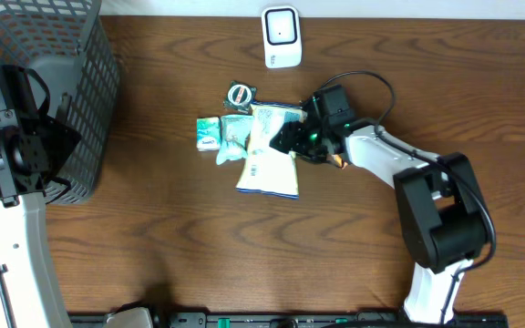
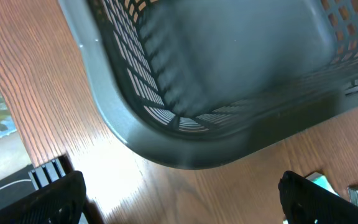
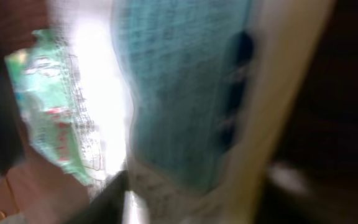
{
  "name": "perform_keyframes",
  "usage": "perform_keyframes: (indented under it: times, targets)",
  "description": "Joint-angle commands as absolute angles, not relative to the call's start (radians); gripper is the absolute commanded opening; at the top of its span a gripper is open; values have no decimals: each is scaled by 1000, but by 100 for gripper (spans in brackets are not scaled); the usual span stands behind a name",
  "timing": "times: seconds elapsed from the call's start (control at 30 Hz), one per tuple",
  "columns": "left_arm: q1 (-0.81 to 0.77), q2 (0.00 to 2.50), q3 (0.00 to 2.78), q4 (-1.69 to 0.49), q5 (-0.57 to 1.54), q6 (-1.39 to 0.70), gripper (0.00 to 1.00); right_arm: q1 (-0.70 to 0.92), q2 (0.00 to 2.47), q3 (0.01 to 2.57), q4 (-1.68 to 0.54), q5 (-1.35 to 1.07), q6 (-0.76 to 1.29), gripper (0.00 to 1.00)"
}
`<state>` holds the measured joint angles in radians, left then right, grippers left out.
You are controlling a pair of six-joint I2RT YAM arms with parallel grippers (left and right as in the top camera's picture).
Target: Scan the item barcode
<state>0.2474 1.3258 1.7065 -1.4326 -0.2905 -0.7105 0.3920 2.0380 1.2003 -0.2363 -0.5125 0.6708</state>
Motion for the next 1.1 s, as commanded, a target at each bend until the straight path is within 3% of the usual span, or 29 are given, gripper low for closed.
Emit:
perform_keyframes:
  times: [0.0, 0.03, 0.47, 0.7, 1.07]
  targets:
    - [252, 1319, 1705, -1435, -300, -719, 98, 403, 2115, 1159, -242, -478, 705, 12]
    - [252, 1319, 1705, -1435, -300, -719, 98, 399, 2113, 1162, -241, -485, 688, 1]
    - [252, 1319, 1705, -1435, -300, -719, 97, 229, 1802, 1218, -249, -892, 466, 1]
    - [252, 1319, 1705, -1435, -300, -719, 98, 204, 1610, 1218, -226, -1048, 463, 1]
    - [252, 1319, 1705, -1435, -300, -719, 98, 204, 1603, 1217, -216, -1217, 551, 1]
